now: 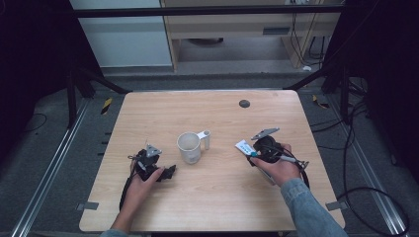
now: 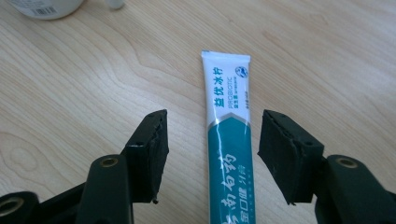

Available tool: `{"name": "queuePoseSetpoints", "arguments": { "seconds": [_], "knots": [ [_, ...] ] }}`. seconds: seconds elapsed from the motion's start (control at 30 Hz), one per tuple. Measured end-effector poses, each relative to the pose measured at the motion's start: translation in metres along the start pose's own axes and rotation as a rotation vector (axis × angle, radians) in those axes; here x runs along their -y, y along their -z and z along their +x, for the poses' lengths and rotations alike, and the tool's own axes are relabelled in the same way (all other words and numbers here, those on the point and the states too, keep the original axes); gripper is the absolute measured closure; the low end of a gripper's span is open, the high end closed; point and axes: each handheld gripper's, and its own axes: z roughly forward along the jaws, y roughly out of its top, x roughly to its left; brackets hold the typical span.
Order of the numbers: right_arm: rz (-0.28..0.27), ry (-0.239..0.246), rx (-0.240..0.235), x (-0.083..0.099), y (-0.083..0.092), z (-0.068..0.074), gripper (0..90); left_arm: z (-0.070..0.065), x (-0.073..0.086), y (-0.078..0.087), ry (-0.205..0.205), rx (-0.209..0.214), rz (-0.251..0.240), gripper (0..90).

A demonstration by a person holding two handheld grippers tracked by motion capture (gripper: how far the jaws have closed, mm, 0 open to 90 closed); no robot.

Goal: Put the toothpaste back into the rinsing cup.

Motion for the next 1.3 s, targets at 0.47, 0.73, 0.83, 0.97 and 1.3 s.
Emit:
{"name": "queuePoseSetpoints", "arguments": {
  "seconds": [0.47,0.73,0.83,0.97,1.3],
  "knots": [
    [0.074,-0.036,-0.014,-0.006,-0.012,-0.020,42.7,0.000,0.001,0.001,0.005,-0.006,-0.001,0.0],
    [0.113,-0.029,-0.020,-0.012,-0.025,-0.020,44.7,0.001,0.000,0.000,0.001,-0.002,0.003,0.0],
    [0.126,-0.025,-0.020,-0.012,-0.030,-0.019,44.7,0.001,0.000,0.000,0.001,-0.003,0.002,0.0],
    [0.140,-0.027,-0.019,-0.012,-0.035,-0.020,45.9,0.001,0.000,0.000,0.001,-0.003,0.002,0.0],
    [0.180,-0.048,-0.031,-0.011,-0.048,-0.025,47.4,0.001,0.000,0.000,0.001,-0.003,0.002,0.0]
  ]
}}
